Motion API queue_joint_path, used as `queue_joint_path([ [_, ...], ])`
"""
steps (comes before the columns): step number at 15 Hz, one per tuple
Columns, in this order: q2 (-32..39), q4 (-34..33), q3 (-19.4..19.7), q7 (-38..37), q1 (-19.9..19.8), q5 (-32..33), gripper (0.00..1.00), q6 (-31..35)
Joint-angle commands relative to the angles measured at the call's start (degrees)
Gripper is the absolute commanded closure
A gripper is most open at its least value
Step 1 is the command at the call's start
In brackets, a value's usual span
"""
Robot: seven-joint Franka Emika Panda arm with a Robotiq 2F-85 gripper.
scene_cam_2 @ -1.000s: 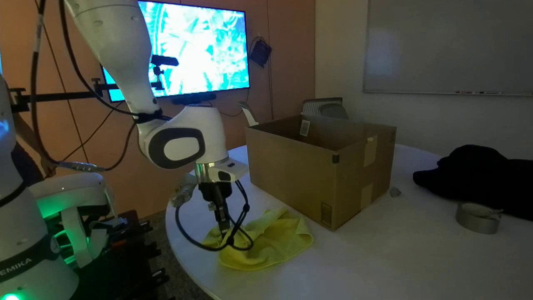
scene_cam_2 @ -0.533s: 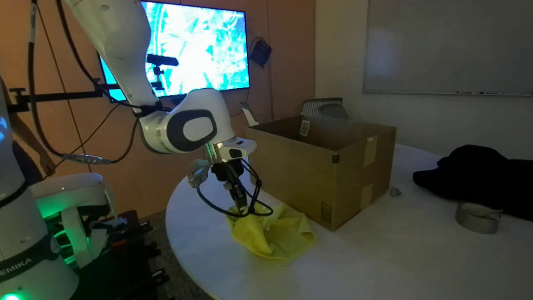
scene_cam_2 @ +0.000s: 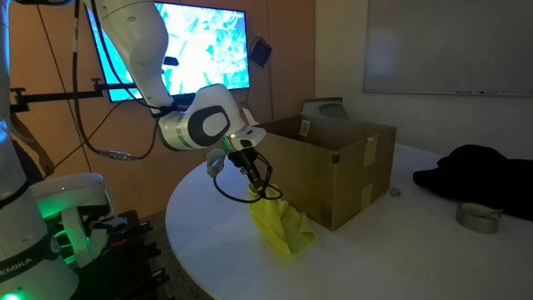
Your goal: Put the marker on the towel, fold the towel, and then put the folded towel in the box
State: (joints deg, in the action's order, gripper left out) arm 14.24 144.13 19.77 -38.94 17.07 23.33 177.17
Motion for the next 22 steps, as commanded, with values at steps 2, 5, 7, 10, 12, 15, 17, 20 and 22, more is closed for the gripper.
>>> queue_joint_path([
  [2, 7.04, -6.06, 3.57, -7.65, 4.87, -0.60, 0.99, 3.06],
  [5, 9.80, -7.71, 1.97, -9.47, 4.87, -1.44, 0.99, 3.37],
  [7, 10.69, -8.11, 0.36, -9.26, 4.23, -1.31, 0.72, 3.24],
  [10, 11.24, -8.11, -1.00, -8.95, 3.94, -0.81, 0.58, 3.24],
  [12, 10.51, -7.35, -1.48, -8.46, 4.19, -0.17, 0.42, 3.32],
  [15, 8.31, -5.30, -1.51, -7.39, 4.97, 1.55, 0.20, 4.16],
  [17, 6.71, -3.69, -1.29, -6.46, 5.44, 3.12, 0.07, 5.37],
  [20, 3.23, -0.28, 0.37, -5.40, 7.03, 6.17, 0.00, 7.38],
  [22, -0.01, 2.81, -0.05, -4.28, 6.68, 8.09, 0.00, 7.00],
])
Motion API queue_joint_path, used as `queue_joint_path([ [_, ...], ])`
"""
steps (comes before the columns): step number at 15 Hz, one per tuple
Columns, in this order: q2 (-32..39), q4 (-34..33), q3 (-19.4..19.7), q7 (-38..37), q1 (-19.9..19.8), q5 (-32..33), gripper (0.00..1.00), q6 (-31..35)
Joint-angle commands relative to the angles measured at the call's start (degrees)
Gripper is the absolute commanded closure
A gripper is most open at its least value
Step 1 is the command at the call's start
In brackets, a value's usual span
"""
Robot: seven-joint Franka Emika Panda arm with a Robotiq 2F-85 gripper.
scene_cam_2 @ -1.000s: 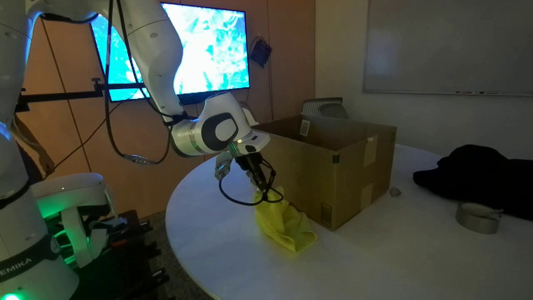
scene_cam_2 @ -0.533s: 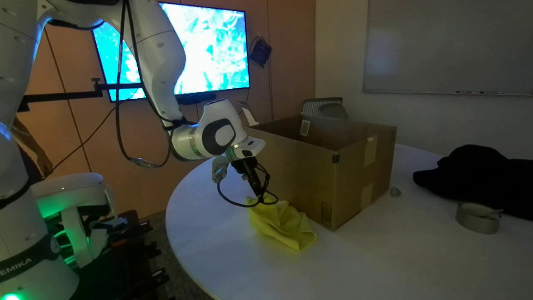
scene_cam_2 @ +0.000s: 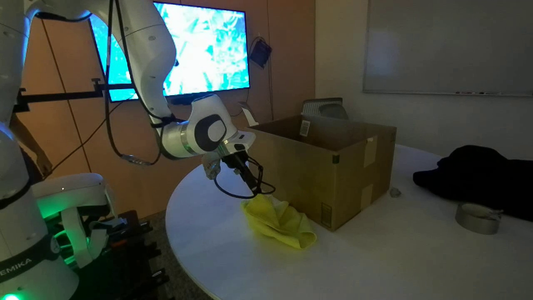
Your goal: Put the marker on the towel, fold the towel, and then put the folded towel in the box
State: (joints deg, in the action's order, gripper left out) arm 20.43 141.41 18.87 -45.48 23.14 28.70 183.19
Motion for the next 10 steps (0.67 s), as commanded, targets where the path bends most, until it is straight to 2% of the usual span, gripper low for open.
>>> queue_joint_path([
  [1, -7.67, 7.23, -0.92, 3.47, -1.12, 3.39, 0.00, 0.70],
  [3, -9.85, 10.92, -6.20, 6.18, -6.06, 3.24, 0.00, 0.63],
  [6, -10.03, 14.62, -11.76, 9.47, -12.15, 2.91, 0.00, 0.85],
  [8, -8.74, 15.67, -15.52, 15.07, -16.80, 4.66, 0.00, 0.70],
  [9, -8.73, 16.04, -15.81, 22.19, -16.97, 0.78, 0.00, -0.48],
  [10, -8.37, 16.02, -16.57, 25.72, -18.58, 1.29, 0.00, -0.65],
])
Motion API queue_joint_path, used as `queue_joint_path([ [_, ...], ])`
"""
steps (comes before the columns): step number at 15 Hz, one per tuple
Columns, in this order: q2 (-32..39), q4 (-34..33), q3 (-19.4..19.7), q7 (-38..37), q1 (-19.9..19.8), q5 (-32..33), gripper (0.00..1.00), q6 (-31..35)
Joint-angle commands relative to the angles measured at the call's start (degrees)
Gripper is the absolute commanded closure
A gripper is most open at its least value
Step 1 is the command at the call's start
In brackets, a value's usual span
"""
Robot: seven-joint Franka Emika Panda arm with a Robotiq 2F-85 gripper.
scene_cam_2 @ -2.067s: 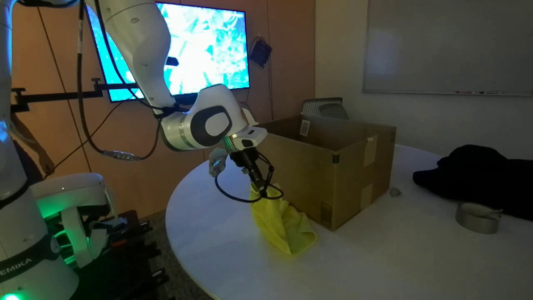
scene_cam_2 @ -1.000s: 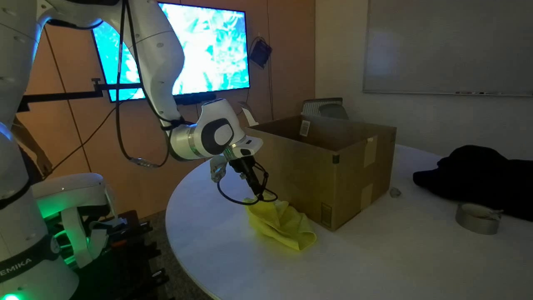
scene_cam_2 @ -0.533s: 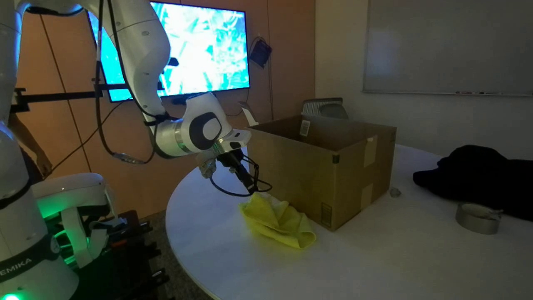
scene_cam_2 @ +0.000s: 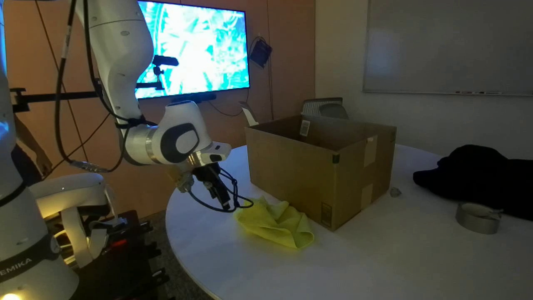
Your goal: Put the marker on the towel, fold the towel, and then put the folded towel in the box
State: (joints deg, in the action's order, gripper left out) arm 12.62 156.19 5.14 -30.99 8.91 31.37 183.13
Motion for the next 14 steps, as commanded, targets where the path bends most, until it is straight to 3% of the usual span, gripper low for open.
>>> queue_joint_path([
  [1, -0.30, 1.22, -3.35, 15.46, -5.45, -1.79, 0.00, -1.13],
  [4, -0.69, 0.41, -3.79, 27.82, -7.98, -2.40, 0.00, -3.55],
  [5, -1.05, -0.51, -4.22, 27.94, -9.92, 2.17, 0.00, -5.12],
  [8, -1.25, -2.78, -4.15, 36.62, -11.43, 3.95, 0.00, -8.26],
  [14, 1.21, -9.93, -4.44, 51.89, -11.86, 6.10, 0.00, -10.31],
])
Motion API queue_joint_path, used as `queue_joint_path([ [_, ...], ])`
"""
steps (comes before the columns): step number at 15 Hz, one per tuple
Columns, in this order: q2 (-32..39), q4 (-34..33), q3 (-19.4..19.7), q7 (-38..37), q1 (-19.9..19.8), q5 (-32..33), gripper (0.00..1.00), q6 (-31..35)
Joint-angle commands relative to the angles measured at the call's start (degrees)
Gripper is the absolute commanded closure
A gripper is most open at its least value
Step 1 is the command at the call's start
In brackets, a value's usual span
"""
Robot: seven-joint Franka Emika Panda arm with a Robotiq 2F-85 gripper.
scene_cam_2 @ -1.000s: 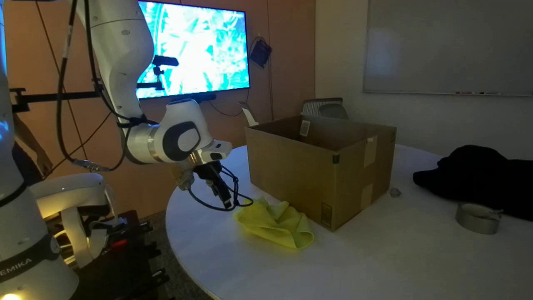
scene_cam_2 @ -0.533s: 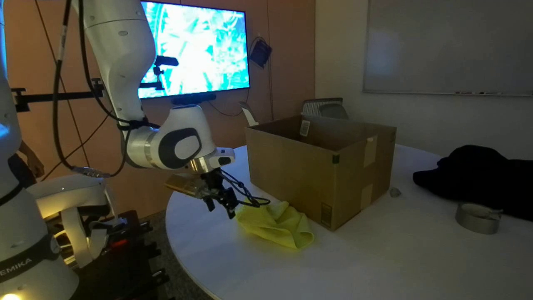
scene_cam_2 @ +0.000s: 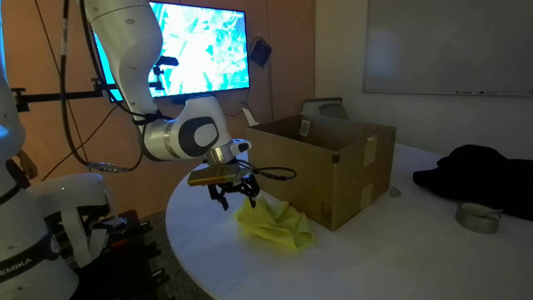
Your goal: Put the marker on the towel, fold the towel, and then put the folded towel in the box
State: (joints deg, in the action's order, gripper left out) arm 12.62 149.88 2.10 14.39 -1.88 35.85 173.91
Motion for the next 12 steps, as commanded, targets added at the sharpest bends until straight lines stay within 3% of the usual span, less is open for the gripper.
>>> queue_joint_path([
  [1, 1.76, -4.67, -1.09, 10.31, -0.33, 0.32, 0.00, -0.98],
  [7, 9.65, -12.00, -5.20, 25.01, -2.61, -0.65, 0.00, -4.40],
  [12, 15.52, -17.43, -3.60, 29.59, -1.60, -0.05, 0.00, -7.31],
])
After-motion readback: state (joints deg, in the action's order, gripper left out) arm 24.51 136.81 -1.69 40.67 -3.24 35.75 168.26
